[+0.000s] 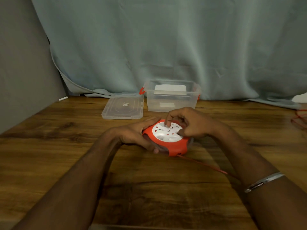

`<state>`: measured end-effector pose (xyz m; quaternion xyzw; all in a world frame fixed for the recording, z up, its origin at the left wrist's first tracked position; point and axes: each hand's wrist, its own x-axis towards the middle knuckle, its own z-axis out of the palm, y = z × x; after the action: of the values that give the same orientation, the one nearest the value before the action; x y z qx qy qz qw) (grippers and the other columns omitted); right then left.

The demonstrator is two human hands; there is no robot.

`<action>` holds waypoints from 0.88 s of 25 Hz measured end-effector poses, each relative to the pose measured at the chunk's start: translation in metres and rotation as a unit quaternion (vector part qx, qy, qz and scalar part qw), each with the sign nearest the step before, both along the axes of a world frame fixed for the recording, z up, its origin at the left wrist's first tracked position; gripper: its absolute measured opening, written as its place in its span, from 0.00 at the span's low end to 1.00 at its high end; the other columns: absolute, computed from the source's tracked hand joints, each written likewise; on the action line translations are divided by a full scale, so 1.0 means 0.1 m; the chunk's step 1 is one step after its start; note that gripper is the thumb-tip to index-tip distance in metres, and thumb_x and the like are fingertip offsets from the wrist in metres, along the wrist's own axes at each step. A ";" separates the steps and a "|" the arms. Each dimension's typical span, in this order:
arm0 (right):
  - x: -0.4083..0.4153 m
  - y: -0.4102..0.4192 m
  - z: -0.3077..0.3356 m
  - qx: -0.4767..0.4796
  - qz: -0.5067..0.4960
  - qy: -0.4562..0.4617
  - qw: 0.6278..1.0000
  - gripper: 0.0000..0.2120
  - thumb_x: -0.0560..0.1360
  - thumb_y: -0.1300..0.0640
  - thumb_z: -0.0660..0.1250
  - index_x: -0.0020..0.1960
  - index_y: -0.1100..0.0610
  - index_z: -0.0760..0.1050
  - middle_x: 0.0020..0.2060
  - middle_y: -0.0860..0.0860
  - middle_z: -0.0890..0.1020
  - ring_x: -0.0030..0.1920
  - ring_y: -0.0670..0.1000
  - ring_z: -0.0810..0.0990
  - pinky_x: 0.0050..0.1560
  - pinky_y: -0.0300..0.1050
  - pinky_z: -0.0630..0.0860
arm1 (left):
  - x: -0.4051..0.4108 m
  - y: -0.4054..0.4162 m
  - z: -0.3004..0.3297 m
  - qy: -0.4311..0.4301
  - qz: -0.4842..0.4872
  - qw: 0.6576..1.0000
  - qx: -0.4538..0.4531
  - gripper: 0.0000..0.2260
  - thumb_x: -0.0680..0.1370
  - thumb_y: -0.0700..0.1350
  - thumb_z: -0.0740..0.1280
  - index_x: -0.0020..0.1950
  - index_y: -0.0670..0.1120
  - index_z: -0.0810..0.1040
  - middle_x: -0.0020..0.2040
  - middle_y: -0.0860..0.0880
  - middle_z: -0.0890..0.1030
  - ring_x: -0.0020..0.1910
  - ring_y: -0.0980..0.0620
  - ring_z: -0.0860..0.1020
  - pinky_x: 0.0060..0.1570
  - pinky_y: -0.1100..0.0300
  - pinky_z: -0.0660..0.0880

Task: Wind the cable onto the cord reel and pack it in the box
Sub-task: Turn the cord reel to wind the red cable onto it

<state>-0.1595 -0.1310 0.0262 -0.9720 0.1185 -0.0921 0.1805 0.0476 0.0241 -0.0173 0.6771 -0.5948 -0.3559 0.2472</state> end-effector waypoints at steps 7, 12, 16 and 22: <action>-0.03 -0.10 -0.02 0.125 0.042 0.022 0.991 0.23 0.67 0.64 0.77 0.56 0.46 0.75 0.53 0.51 0.86 0.33 0.41 0.73 0.35 0.43 0.72 | -0.03 0.00 -0.02 0.032 -0.009 0.999 -0.006 0.55 0.65 0.44 0.86 0.82 0.62 0.56 0.74 0.61 0.71 0.74 0.54 0.71 0.71 0.59 0.73; -0.05 -0.10 -0.04 0.123 0.032 0.001 0.992 0.25 0.63 0.58 0.82 0.50 0.48 0.70 0.48 0.46 0.86 0.35 0.43 0.73 0.35 0.44 0.71 | -0.03 0.02 0.00 0.041 -0.014 0.999 -0.030 0.50 0.64 0.43 0.86 0.77 0.66 0.63 0.72 0.62 0.75 0.70 0.58 0.75 0.70 0.59 0.75; -0.03 -0.06 -0.05 0.076 0.015 -0.011 0.997 0.21 0.64 0.51 0.84 0.44 0.48 0.72 0.42 0.45 0.83 0.46 0.56 0.82 0.37 0.46 0.72 | -0.02 0.01 -0.03 0.030 0.005 0.999 -0.044 0.61 0.56 0.53 0.88 0.84 0.58 0.59 0.76 0.59 0.72 0.73 0.55 0.73 0.75 0.50 0.71; 0.05 0.14 -0.10 -0.073 -0.063 -0.024 0.995 0.22 0.65 0.37 0.77 0.34 0.52 0.70 0.29 0.46 0.76 0.32 0.47 0.73 0.34 0.50 0.69 | -0.13 0.03 0.03 0.003 0.016 0.997 -0.080 0.46 0.64 0.42 0.86 0.74 0.63 0.65 0.68 0.65 0.73 0.69 0.60 0.73 0.69 0.61 0.73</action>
<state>-0.1543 -0.1171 0.0165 -0.9708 0.1680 -0.1347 0.1060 0.0347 0.0269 -0.0139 0.6637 -0.6096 -0.3047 0.3084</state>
